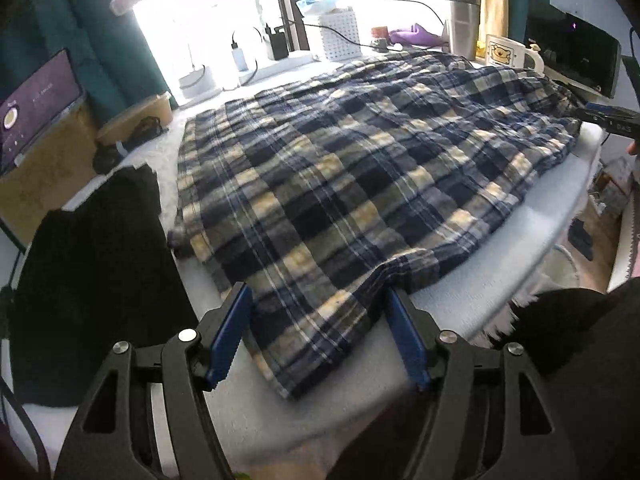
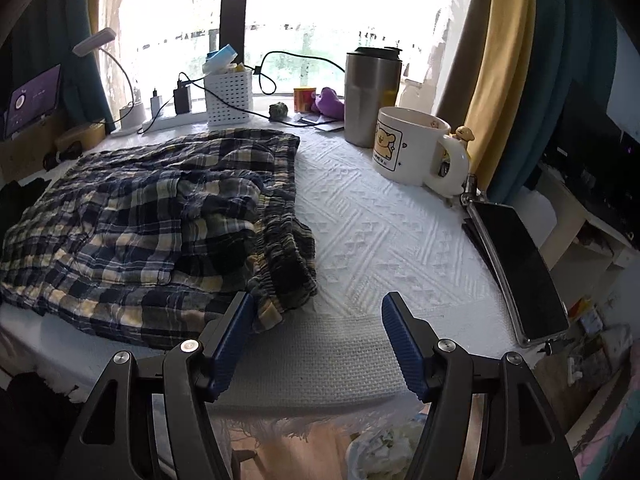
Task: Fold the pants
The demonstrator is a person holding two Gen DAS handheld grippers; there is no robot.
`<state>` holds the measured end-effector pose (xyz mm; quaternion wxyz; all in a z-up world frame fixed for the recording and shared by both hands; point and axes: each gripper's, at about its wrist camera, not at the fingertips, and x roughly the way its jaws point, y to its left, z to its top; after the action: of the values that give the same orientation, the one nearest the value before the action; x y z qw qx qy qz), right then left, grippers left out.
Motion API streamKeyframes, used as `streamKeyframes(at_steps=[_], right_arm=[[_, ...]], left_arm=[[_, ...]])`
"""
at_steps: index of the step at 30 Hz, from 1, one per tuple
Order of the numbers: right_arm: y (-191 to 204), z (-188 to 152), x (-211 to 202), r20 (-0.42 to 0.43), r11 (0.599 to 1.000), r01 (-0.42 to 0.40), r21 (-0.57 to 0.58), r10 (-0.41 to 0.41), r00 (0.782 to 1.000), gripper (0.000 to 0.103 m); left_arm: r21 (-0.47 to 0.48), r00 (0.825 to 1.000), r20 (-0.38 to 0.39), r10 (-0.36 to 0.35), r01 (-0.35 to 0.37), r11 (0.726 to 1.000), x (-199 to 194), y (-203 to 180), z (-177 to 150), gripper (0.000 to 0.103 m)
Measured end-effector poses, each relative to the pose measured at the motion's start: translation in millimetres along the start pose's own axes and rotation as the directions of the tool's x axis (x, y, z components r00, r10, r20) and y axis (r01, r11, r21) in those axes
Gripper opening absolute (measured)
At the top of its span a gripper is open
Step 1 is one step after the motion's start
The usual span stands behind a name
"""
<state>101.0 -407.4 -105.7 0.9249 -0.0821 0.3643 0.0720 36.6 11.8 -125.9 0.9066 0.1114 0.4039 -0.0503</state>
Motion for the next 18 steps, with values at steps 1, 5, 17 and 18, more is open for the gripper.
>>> streamKeyframes(at_steps=[1, 5, 17, 18], right_arm=[[2.5, -0.2, -0.3, 0.004, 1.0, 0.007, -0.017, -0.007, 1.0, 0.068], [11.2, -1.3, -7.1, 0.029, 0.996, 0.028, -0.08, -0.026, 0.999, 0.068], [64.1, -25.6, -25.4, 0.076, 0.932, -0.004, -0.363, 0.034, 0.996, 0.068], [69.4, -27.4, -24.3, 0.073, 0.926, -0.024, -0.377, 0.056, 0.996, 0.068]], left_arm=[[0.005, 1.0, 0.01, 0.014, -0.014, 1.0, 1.0, -1.3, 1.9, 0.068], [0.034, 1.0, 0.027, -0.011, 0.01, 0.999, 3.4, -9.9, 5.6, 0.013], [-0.153, 0.986, 0.129, -0.106, 0.125, 0.98, -36.2, 34.4, 23.5, 0.002], [-0.163, 0.985, 0.132, -0.111, 0.132, 0.978, -36.6, 38.1, 26.7, 0.002]])
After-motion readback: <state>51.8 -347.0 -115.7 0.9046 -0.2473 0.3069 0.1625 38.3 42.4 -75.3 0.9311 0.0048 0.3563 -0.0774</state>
